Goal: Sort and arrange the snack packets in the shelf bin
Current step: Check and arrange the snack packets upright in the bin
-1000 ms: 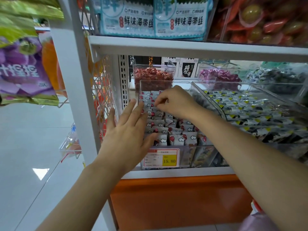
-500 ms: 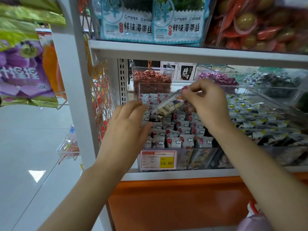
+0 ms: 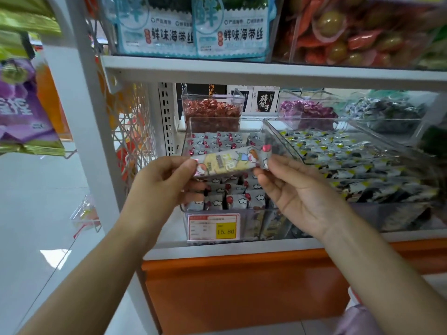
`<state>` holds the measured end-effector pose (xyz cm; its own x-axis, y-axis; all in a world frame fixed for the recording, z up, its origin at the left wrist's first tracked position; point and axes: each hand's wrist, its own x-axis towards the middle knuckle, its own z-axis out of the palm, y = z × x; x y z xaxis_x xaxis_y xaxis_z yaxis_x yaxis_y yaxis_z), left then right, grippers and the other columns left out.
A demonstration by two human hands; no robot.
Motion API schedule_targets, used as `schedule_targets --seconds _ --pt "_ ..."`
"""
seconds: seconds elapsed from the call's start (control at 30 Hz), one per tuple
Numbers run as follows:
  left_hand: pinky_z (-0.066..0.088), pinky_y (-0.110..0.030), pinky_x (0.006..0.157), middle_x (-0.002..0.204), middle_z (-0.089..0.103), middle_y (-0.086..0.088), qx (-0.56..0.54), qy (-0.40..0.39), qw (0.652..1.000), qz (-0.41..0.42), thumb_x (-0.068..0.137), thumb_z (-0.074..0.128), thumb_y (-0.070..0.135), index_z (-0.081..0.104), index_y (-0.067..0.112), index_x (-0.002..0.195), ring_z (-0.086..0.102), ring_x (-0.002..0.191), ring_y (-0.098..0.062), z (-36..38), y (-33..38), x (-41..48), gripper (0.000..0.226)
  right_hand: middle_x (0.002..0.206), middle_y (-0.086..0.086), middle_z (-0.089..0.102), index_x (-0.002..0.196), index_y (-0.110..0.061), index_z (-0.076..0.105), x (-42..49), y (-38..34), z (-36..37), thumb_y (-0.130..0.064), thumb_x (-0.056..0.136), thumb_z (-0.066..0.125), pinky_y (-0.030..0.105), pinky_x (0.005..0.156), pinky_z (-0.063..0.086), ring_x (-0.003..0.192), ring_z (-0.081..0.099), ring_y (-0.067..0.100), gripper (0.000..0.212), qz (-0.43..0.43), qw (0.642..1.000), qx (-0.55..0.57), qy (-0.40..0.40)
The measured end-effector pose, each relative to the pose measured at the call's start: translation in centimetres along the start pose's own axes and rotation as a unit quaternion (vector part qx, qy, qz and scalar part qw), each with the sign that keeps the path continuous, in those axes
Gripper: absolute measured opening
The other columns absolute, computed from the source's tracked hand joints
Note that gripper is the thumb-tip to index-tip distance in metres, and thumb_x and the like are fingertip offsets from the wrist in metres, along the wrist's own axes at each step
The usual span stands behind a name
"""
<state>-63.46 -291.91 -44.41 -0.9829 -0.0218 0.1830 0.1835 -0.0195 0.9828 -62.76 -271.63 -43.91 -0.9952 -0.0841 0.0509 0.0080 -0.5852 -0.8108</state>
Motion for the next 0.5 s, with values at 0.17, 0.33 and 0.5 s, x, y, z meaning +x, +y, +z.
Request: schedule_targets --seconds 0.17,0.33,0.5 --pt "0.051 -0.015 0.054 0.061 0.063 -0.001 -0.077 -0.008 0.997 -0.029 0.089 0.054 0.016 0.063 0.005 0.096 0.06 0.055 -0.008 -0.24 0.03 0.21 0.017 0.075 0.015 0.071 0.075 0.0 0.072 -0.12 0.12 -0.08 0.004 0.064 0.06 0.019 0.055 0.055 0.069 0.071 0.02 0.016 0.015 1.0 0.016 -0.018" --pt "0.05 -0.012 0.054 0.062 0.06 -0.002 -0.153 -0.035 0.986 -0.054 0.072 0.058 0.017 0.064 0.004 0.096 0.059 0.055 -0.006 -0.19 0.31 0.25 0.028 0.073 0.014 0.071 0.072 -0.002 0.072 -0.06 0.23 -0.21 0.003 0.064 0.06 0.02 0.054 0.055 0.066 0.071 0.02 0.015 0.013 1.0 0.027 0.003" --pt "0.053 -0.014 0.06 0.079 0.061 -0.009 -0.195 -0.064 0.977 -0.06 0.068 0.057 0.005 0.06 0.001 0.111 0.064 0.062 -0.007 -0.12 0.4 0.21 0.043 0.066 0.011 0.068 0.079 -0.003 0.063 0.06 0.37 -0.27 -0.001 0.065 0.061 0.02 0.05 0.054 0.06 0.069 0.016 0.014 0.004 0.998 0.048 0.038"
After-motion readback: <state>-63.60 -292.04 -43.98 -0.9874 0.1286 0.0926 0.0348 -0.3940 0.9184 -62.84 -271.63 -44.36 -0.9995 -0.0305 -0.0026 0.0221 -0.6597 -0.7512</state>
